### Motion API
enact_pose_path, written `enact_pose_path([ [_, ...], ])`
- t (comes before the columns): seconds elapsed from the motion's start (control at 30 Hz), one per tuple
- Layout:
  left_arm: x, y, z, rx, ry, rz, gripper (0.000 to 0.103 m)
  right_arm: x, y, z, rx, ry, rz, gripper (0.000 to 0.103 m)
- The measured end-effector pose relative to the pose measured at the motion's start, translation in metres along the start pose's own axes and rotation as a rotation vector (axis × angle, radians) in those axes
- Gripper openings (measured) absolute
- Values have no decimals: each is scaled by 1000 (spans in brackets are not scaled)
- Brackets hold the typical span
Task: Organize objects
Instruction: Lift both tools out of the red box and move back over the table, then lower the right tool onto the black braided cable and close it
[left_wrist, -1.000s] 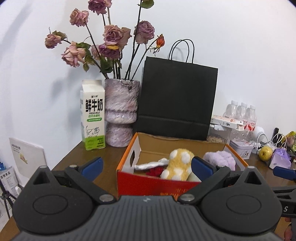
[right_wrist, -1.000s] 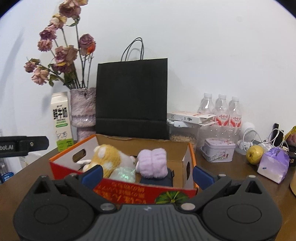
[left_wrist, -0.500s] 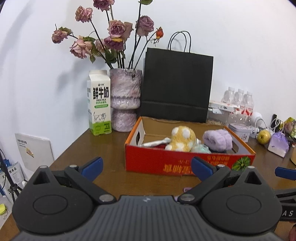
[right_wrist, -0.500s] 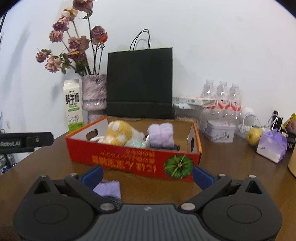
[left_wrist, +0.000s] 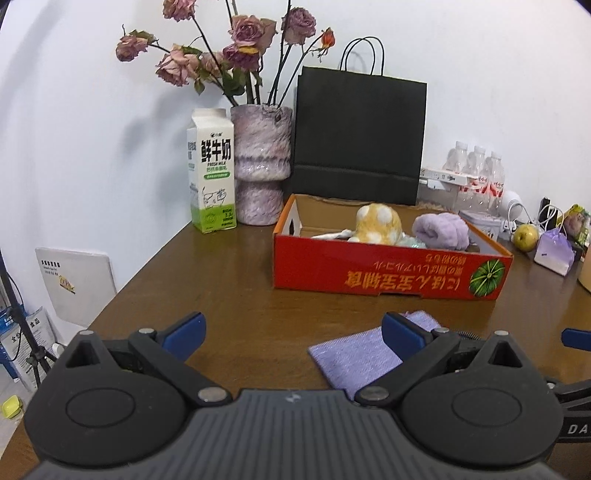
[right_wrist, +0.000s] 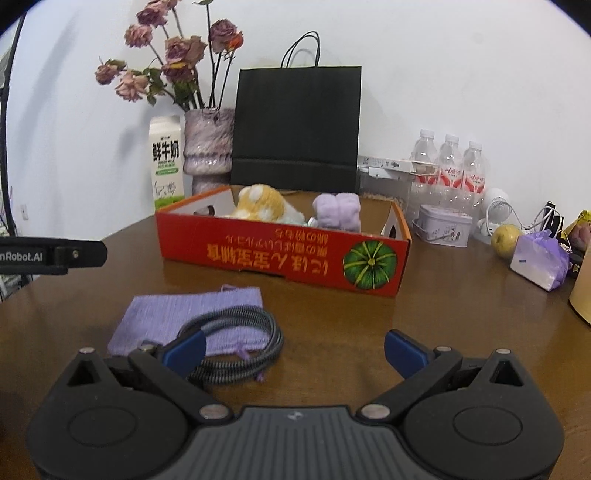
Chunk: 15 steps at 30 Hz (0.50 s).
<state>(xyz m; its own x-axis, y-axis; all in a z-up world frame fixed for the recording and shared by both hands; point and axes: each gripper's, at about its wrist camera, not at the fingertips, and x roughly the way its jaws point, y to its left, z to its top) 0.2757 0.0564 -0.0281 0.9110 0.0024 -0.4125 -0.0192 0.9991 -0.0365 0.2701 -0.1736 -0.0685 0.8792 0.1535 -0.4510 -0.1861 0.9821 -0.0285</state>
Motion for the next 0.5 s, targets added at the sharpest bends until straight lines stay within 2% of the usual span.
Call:
enact_pose_path([
  [0.27,-3,17,-4,-8,19,-7,103,-3,15,-7,-46,48,41,103],
  [0.5,-6,25,-4,-6,23,-22,103,12,24,-1,-63,95,59,103],
])
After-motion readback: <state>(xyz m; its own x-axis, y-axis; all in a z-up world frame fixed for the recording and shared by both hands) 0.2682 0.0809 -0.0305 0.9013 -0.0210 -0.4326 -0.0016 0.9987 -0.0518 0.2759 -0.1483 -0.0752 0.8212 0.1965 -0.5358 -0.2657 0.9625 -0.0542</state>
